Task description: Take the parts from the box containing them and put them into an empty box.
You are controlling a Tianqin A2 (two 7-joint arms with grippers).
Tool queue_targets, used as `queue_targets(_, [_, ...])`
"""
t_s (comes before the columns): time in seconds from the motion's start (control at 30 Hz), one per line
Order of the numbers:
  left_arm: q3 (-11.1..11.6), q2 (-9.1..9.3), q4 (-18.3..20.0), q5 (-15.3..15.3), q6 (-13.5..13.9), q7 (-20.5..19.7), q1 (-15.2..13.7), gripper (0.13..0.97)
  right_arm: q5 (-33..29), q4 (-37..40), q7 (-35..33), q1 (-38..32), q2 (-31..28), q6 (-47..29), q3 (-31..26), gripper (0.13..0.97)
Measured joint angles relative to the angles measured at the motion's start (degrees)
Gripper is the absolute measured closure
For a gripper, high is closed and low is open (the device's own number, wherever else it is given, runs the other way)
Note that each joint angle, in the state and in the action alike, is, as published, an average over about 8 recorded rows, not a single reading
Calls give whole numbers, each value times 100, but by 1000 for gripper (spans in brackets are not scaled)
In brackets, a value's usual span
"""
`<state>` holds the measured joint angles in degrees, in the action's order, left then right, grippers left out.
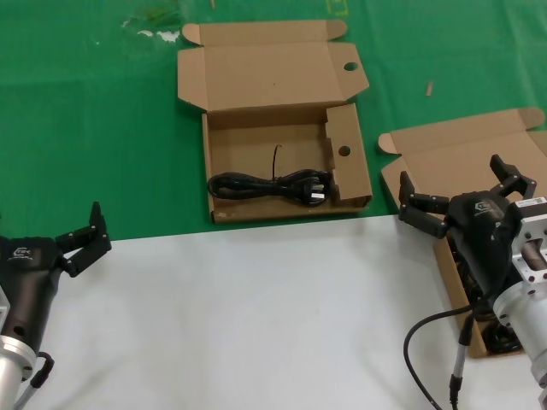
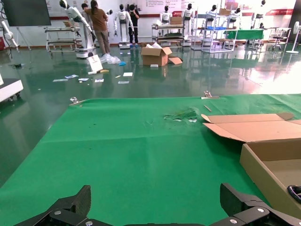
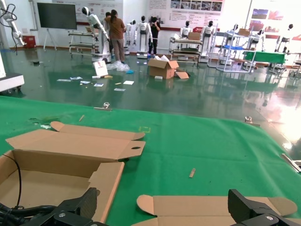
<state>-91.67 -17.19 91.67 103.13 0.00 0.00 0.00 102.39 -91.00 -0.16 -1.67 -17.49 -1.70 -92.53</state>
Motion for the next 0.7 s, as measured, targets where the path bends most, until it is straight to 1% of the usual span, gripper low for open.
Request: queue_targets(0.7, [0,0,0,0,0,0,0,132,0,0,0,0,0,0,0,129])
